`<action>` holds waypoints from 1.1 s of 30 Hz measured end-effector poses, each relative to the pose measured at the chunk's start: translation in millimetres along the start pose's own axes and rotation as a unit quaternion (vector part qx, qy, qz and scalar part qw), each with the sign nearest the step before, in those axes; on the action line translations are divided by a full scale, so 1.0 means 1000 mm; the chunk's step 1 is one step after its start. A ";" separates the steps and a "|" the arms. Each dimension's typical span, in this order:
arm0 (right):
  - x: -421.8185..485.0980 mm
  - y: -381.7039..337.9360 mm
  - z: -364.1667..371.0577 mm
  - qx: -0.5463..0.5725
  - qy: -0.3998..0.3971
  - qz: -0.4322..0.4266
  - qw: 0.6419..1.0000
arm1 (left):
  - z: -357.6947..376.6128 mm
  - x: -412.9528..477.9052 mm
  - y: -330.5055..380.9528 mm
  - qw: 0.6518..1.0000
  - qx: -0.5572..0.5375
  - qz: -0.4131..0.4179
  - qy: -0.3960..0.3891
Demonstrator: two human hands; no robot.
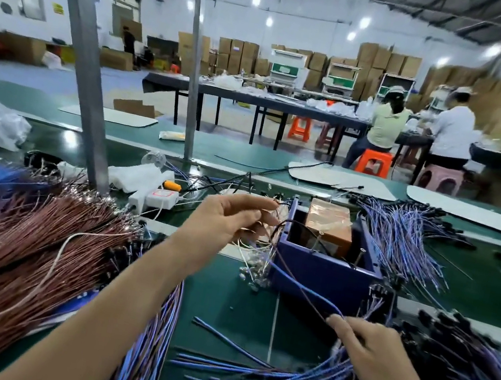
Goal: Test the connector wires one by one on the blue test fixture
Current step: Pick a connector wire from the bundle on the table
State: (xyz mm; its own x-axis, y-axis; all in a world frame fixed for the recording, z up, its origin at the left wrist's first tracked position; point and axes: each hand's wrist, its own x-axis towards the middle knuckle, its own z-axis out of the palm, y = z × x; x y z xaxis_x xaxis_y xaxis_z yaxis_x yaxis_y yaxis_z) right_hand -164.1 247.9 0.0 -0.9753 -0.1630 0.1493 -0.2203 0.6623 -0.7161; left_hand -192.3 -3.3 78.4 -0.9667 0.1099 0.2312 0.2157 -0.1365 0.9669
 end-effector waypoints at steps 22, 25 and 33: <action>-0.008 0.000 -0.011 -0.120 -0.130 0.066 0.982 | 0.053 0.027 -0.034 0.997 0.025 0.029 -0.074; -0.006 -0.021 -0.027 -0.168 -0.112 0.057 0.978 | 0.059 0.032 -0.044 0.995 0.045 0.018 -0.091; 0.031 -0.032 -0.024 0.200 0.060 0.025 0.978 | 0.078 0.038 -0.071 0.992 -0.009 -0.003 -0.125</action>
State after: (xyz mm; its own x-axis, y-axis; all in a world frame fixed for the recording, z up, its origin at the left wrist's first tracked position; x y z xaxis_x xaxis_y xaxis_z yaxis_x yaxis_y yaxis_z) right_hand -188.0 239.0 43.7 -0.9849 -0.0347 0.1695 -0.1715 0.3244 -0.9303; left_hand -233.4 87.2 26.4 -0.9034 0.3508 0.2468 0.2053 -0.1514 0.9669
